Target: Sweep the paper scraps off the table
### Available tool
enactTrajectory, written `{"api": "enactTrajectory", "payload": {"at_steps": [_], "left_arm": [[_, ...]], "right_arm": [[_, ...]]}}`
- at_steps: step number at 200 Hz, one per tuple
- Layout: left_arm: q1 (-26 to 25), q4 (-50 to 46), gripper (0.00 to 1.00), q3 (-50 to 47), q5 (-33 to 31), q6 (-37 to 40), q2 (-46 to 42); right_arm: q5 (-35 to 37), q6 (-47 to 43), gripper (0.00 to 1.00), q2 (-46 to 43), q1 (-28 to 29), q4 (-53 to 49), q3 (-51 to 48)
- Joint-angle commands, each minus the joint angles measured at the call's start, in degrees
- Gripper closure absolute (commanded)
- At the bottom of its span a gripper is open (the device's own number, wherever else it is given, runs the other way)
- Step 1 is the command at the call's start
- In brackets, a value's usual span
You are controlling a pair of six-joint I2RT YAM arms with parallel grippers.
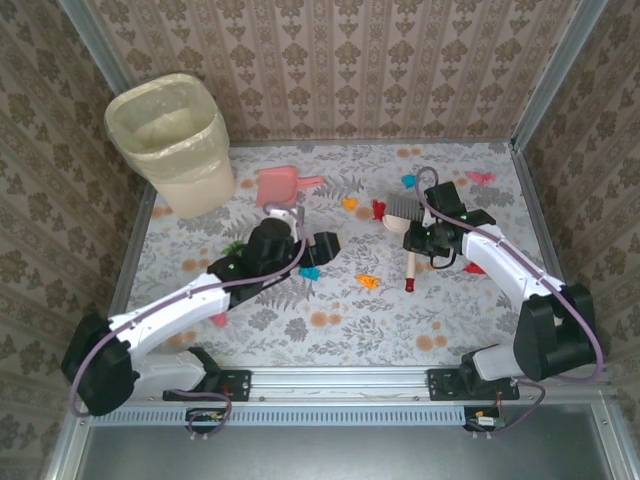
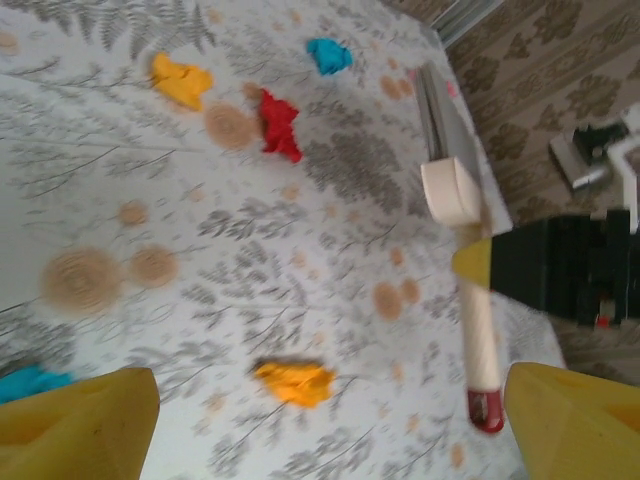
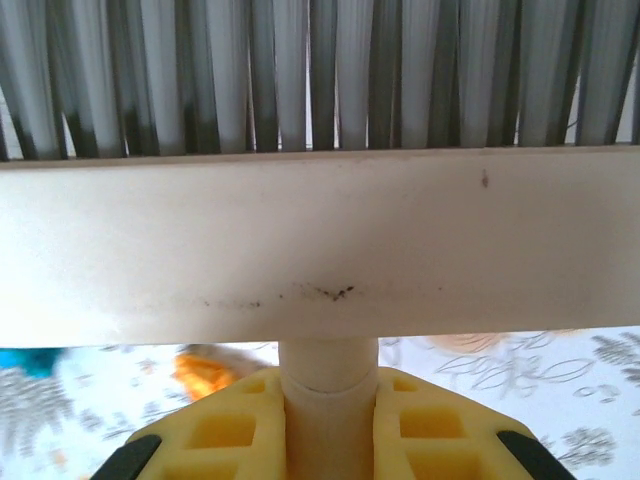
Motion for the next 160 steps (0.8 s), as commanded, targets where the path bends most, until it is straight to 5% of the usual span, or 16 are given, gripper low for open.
{"api": "enactTrajectory", "payload": {"at_steps": [1, 84, 160], "left_arm": [[-0.79, -0.76, 0.13, 8.11, -2.01, -6.3, 6.12], [5.65, -10.3, 0.22, 47.32, 5.51, -1.35, 31.67], [7.69, -9.31, 0.28, 41.92, 13.49, 4.73, 33.72]], "right_arm": [[-6.67, 6.69, 1.0, -3.16, 0.21, -0.02, 2.61], [-6.85, 11.55, 1.0, 3.29, -4.69, -5.84, 16.04], [-6.63, 7.48, 1.0, 10.71, -2.09, -14.05, 23.5]]}}
